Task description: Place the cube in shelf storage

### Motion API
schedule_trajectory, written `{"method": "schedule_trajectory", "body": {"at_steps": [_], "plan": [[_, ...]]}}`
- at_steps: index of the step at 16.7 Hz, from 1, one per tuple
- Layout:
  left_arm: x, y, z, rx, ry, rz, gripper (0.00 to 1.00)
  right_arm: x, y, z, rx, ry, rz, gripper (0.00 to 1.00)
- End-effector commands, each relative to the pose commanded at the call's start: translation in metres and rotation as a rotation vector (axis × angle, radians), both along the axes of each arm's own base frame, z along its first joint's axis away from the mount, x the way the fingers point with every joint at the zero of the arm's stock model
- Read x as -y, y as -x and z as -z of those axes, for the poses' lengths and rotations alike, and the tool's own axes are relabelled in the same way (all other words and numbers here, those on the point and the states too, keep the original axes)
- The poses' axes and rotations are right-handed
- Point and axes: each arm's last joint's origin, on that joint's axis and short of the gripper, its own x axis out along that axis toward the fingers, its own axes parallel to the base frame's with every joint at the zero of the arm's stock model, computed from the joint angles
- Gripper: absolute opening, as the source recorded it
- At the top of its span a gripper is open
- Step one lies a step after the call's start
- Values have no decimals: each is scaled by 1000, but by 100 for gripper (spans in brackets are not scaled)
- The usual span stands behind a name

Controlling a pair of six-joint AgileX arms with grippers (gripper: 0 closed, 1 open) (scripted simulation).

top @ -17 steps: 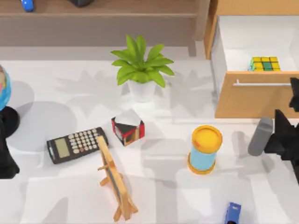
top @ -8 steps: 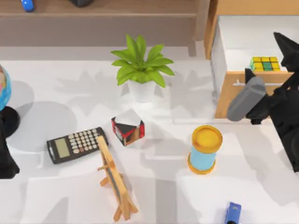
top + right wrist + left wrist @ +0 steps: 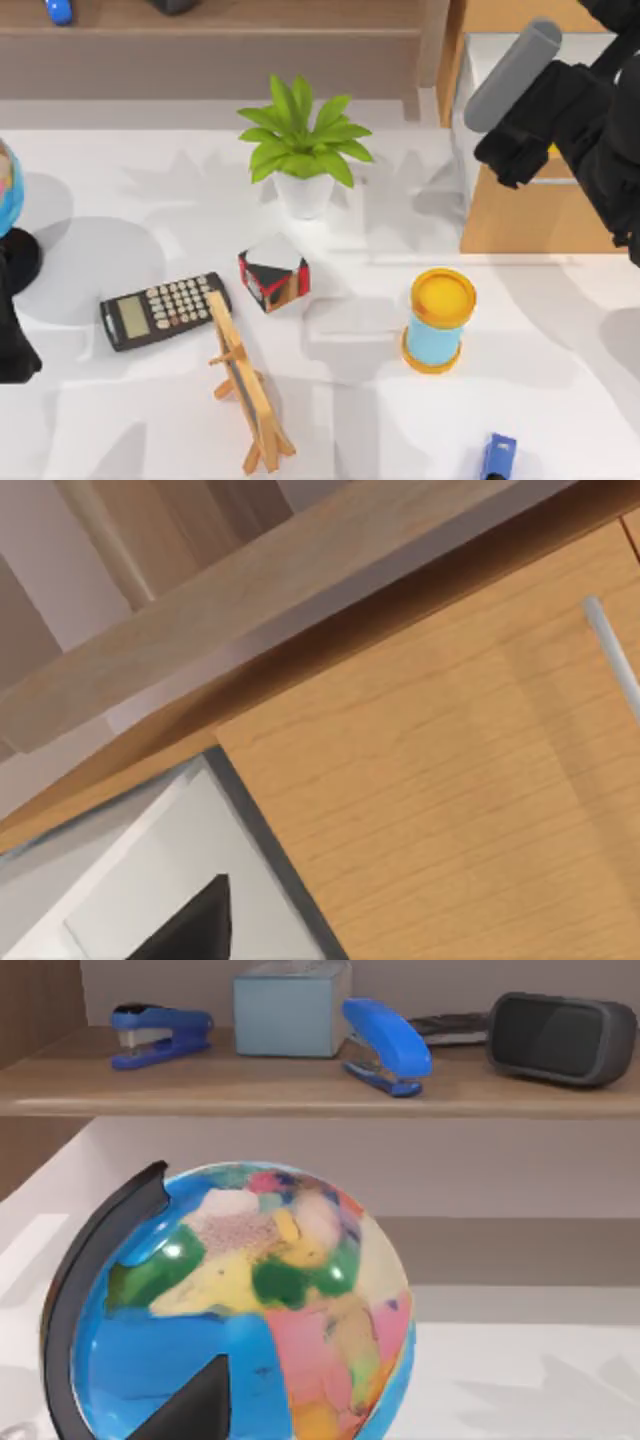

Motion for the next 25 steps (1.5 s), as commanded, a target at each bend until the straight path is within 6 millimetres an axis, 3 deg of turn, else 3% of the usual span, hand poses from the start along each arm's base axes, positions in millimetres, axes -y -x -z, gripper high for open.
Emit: {"method": "schedule_trajectory", "body": {"at_steps": [5,11,18,25], "plan": [[0,0,0,0,0,0,100,7,-46,-21,-328,-162,133,100],[0,0,0,0,0,0,100,34,-91,-33,-735,-370,418,100],[0,0,0,0,0,0,100,63,-127,-33,-1082,-570,758,100],[0,0,0,0,0,0,100,65,-158,-20,-1262,-678,922,100]]}}
